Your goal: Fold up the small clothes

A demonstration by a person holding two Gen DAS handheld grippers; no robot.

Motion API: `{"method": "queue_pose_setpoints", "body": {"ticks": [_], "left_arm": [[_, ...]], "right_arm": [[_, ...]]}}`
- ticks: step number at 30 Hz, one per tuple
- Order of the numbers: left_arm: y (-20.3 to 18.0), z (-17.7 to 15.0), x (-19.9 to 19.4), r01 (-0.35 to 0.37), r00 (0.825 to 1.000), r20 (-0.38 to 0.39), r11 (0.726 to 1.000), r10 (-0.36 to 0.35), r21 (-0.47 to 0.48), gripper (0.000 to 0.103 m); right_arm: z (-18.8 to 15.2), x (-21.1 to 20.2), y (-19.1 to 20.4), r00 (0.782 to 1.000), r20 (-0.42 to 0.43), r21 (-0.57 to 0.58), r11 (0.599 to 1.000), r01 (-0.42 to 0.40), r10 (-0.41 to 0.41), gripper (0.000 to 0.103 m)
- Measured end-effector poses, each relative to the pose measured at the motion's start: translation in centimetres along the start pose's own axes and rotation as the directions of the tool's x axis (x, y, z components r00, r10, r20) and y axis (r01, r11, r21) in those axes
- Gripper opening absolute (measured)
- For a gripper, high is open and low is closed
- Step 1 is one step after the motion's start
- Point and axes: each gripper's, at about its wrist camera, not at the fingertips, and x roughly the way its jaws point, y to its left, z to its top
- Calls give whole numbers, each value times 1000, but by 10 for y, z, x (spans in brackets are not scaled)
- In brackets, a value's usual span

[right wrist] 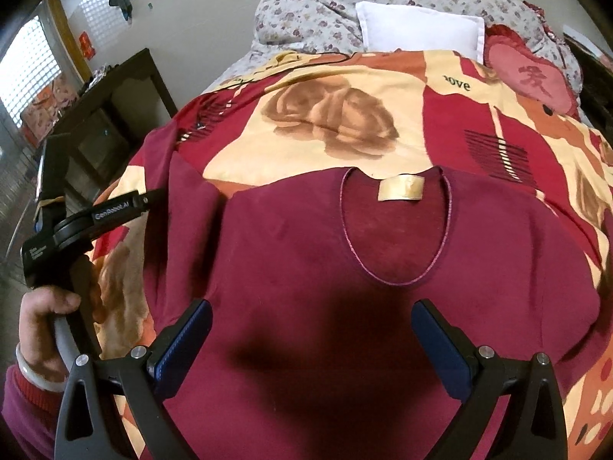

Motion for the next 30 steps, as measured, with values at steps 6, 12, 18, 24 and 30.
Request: {"method": "queue_pose_setpoints", "body": {"ticks": [6,12,18,24,30], "left_arm": [[21,-9,-32,73,995,69,997,-72,-10,5],[54,-41,-77,64,991,118,998,-61,-22,4],[57,-35,-79,40,992,124,997,-31,-72,14],[33,-21,-63,124,985,127,991,-115,-60,70],[11,-4,-11,66,996,62,997,-64,-34,69]], "right_arm": [[0,8,2,999,-20,4,1000,-25,25,103],[23,15,40,995,-27,-100,990,-103,101,103],[58,10,67,990,23,-86,987,-134,137,103],[54,20,66,994,-18,-82,991,-108,106,103],[54,27,54,995,-37,-65,994,-91,89,103]]}}
